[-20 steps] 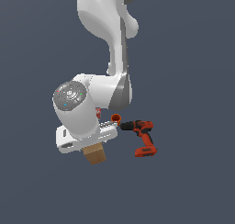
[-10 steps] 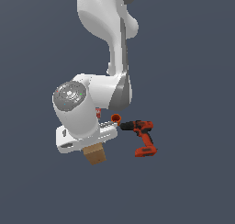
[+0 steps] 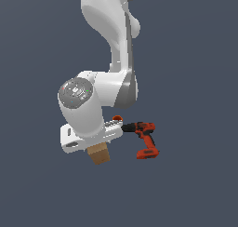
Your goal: Pick up a designated object from a clutter of objects.
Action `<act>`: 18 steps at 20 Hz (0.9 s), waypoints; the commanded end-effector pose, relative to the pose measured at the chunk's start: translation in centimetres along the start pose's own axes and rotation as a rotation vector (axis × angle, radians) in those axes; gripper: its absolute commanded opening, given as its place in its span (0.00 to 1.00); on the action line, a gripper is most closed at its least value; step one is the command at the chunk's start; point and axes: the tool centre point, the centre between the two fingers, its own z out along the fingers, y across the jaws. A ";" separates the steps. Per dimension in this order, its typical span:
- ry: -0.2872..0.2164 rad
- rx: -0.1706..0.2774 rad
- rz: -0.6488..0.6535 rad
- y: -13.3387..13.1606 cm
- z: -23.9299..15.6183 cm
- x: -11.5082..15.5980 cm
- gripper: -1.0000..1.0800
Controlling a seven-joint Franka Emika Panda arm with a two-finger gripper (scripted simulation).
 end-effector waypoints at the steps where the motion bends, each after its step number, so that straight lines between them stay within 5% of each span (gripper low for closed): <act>1: 0.011 -0.005 -0.001 -0.9 -1.8 0.4 0.00; 18: 0.011 -0.008 -0.001 -13.6 -17.0 1.7 0.00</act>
